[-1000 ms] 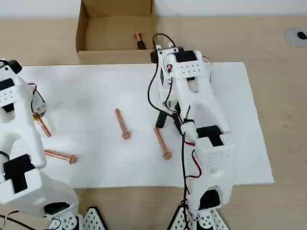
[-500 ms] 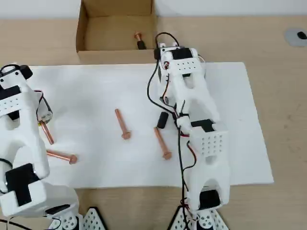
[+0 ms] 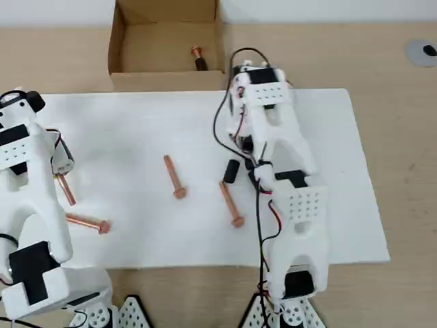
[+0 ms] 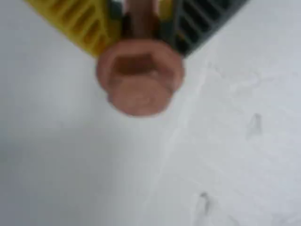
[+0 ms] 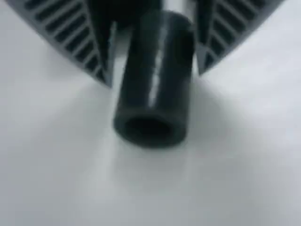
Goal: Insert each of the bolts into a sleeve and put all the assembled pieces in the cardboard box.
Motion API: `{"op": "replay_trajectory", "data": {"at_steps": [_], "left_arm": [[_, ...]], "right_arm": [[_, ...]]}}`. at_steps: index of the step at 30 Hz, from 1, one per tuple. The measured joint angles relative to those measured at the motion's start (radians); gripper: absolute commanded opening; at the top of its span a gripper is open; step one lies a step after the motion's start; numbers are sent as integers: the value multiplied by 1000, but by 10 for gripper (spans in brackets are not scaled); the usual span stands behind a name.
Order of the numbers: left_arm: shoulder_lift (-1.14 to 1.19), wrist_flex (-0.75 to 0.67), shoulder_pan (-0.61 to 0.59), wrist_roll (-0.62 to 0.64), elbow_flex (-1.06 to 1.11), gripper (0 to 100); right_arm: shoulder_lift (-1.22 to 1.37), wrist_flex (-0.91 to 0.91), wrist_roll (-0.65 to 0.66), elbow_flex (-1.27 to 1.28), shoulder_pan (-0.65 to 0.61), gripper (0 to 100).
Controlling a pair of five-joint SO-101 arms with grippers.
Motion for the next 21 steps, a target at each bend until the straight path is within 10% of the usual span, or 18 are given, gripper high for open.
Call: {"op": "replay_trajectory", "data": {"at_steps": [21], "left_arm": [[0,0,0,0,0,12]], "right_arm": [[8,0,250,41,58,12]]}}
